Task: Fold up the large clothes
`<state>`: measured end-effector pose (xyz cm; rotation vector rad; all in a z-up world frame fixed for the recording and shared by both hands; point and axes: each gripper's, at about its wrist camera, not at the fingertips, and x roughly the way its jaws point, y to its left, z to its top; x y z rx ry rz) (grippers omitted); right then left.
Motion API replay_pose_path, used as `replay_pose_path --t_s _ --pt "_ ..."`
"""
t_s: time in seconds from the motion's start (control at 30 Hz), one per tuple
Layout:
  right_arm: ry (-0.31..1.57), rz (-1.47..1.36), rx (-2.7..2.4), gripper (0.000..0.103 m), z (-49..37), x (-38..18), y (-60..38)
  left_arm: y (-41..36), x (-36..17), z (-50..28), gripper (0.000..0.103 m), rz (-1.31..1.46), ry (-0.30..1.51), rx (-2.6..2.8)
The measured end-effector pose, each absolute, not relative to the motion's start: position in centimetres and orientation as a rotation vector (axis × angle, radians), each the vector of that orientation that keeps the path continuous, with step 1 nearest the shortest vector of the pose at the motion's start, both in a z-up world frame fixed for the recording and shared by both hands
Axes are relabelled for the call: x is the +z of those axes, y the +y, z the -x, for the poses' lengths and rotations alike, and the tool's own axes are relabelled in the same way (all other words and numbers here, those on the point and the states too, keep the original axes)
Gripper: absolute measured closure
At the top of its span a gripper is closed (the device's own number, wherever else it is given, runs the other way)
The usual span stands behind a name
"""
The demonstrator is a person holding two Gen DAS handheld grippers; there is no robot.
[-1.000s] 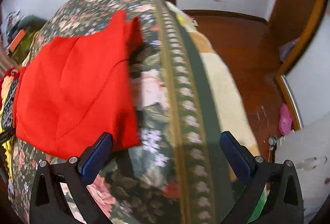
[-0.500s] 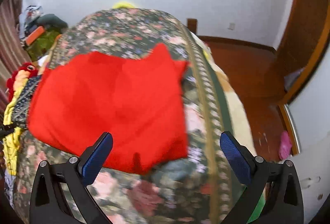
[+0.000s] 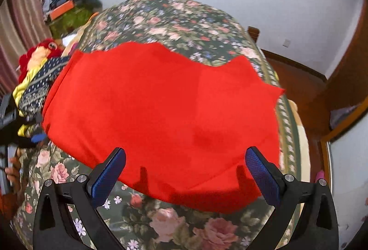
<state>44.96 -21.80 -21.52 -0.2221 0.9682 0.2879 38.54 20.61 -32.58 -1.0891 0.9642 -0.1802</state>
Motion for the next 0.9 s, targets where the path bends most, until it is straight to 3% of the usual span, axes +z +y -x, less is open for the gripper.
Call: replay_pose_path --t_s 0.3,0.37,0.43,0.47,0.53,0.57,0.63,0.9 --pt "1.01 0.236 0.316 0.0 -45.8 -23.2 -19.8 19.9 -32.2 -44.8 0.019 1.104 0.864 -0.12" --pt "1.018 0.235 0.318 0.0 -46.0 -23.5 -19.5 20.2 -32.0 -45.6 0.031 1.078 0.832 -0.058" --pt "1.025 0.24 0.308 0.0 -46.2 -23.7 -19.3 20.6 -32.4 -46.9 0.054 1.077 0.822 0.034" --pt "1.03 0.241 0.298 0.0 -46.3 -23.8 -19.2 20.8 -32.7 -47.4 0.057 1.093 0.817 0.06" --pt "1.033 0.234 0.296 0.0 -46.3 -23.6 -19.2 20.8 -32.7 -48.8 0.077 1.119 0.794 0.078" --pt "1.035 0.227 0.296 0.0 -46.3 -23.3 -19.1 20.8 -32.5 -48.8 0.082 1.119 0.787 0.078" --pt "1.035 0.219 0.296 0.0 -46.1 -22.7 -19.0 20.7 -30.6 -48.2 0.089 1.069 0.756 0.092" --pt "1.035 0.152 0.355 0.0 -46.1 -20.7 -14.7 22.3 -22.4 -44.2 0.094 0.959 0.571 0.111"
